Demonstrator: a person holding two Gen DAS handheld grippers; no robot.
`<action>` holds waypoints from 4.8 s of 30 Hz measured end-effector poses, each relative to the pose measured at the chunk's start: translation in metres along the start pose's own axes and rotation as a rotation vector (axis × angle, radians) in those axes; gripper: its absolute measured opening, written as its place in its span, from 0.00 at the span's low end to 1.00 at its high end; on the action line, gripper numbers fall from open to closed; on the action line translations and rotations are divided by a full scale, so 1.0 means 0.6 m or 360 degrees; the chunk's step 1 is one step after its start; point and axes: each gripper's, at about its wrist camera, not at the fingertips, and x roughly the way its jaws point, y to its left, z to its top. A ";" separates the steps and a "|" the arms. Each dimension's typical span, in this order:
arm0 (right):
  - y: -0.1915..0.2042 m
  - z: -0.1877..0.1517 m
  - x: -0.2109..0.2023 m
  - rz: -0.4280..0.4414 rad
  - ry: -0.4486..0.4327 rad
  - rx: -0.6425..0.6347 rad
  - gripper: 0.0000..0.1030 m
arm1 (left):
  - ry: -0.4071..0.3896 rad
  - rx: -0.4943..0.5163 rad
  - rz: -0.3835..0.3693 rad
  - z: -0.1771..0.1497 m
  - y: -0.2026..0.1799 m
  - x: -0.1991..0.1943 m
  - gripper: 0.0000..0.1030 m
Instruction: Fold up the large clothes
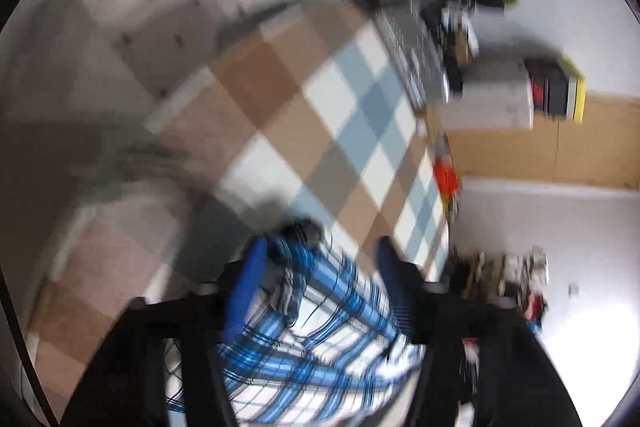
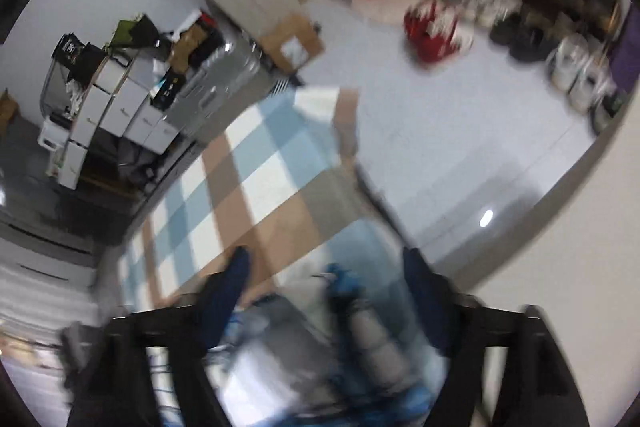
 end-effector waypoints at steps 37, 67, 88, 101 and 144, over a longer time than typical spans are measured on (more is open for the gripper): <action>0.304 -0.145 0.152 -0.0301 -0.0103 -0.1166 0.98 | 0.0503 0.0585 0.0012 -0.107 -0.161 0.196 0.71; 0.277 -0.266 0.151 -0.0108 0.0125 -0.1090 1.00 | 0.0714 0.0711 -0.0087 -0.188 -0.175 0.278 0.71; 0.176 -0.307 0.039 -0.0022 -0.0073 -0.1047 1.00 | 0.0452 0.1011 0.0008 -0.206 -0.098 0.113 0.71; 0.053 -0.271 0.041 -0.0513 0.0076 -0.0735 1.00 | 0.0311 0.0962 0.0290 -0.231 -0.002 0.091 0.71; 0.193 -0.182 0.050 -0.0482 -0.0062 -0.0700 1.00 | 0.0316 0.0838 0.0026 -0.222 0.031 0.118 0.71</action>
